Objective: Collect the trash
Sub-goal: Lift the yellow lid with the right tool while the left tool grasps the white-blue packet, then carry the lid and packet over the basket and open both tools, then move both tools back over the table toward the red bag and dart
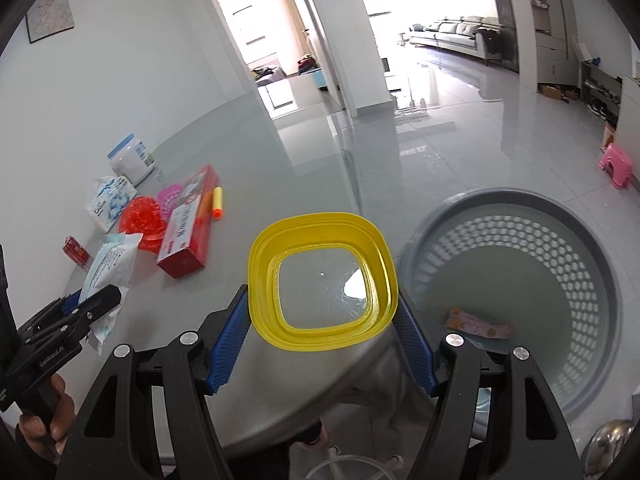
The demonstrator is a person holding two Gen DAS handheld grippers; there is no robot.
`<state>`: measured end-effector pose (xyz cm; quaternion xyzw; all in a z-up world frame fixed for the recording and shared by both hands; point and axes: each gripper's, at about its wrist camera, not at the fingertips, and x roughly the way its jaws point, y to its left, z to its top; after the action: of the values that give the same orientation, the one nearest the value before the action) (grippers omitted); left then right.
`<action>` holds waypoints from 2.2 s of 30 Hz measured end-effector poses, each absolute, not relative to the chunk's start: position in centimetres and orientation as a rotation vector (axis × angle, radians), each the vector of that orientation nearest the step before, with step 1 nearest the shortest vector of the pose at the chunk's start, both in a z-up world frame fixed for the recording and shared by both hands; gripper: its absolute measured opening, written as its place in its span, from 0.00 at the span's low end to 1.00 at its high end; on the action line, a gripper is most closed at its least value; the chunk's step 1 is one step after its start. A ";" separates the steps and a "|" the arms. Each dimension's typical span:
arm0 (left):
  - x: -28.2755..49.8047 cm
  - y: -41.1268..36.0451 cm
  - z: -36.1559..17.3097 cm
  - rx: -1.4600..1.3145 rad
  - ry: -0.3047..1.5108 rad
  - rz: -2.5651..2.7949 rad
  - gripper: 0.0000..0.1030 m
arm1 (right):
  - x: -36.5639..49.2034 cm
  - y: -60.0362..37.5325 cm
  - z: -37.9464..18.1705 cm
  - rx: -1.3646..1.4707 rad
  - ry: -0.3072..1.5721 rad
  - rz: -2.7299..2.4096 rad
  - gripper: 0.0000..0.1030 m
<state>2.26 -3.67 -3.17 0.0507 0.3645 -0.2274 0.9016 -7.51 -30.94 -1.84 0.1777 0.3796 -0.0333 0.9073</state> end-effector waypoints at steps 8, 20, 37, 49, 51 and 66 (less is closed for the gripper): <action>1.0 -12.7 -2.8 0.149 0.762 -0.641 0.44 | -12.2 -38.1 -3.2 0.434 0.766 -0.223 0.65; 0.4 -22.9 -5.5 0.230 0.823 -0.753 0.44 | -15.4 -44.2 -6.1 0.493 0.780 -0.326 0.65; -0.3 -27.0 -7.9 0.289 0.874 -0.770 0.47 | -16.2 -46.2 -8.0 0.534 0.796 -0.323 0.66; -0.7 -27.3 -7.6 0.287 0.871 -0.754 0.63 | -16.7 -46.3 -7.7 0.546 0.781 -0.324 0.67; -0.7 -27.2 -7.6 0.288 0.871 -0.755 0.63 | -16.8 -46.5 -7.6 0.547 0.779 -0.325 0.67; -0.9 -26.3 -7.4 0.283 0.865 -0.750 0.63 | -17.5 -46.4 -7.0 0.549 0.772 -0.330 0.67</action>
<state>-0.87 -26.29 -7.41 0.1333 0.4079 -0.3536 0.8311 -17.54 -46.36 -7.05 0.2633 0.3700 -0.1583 0.8767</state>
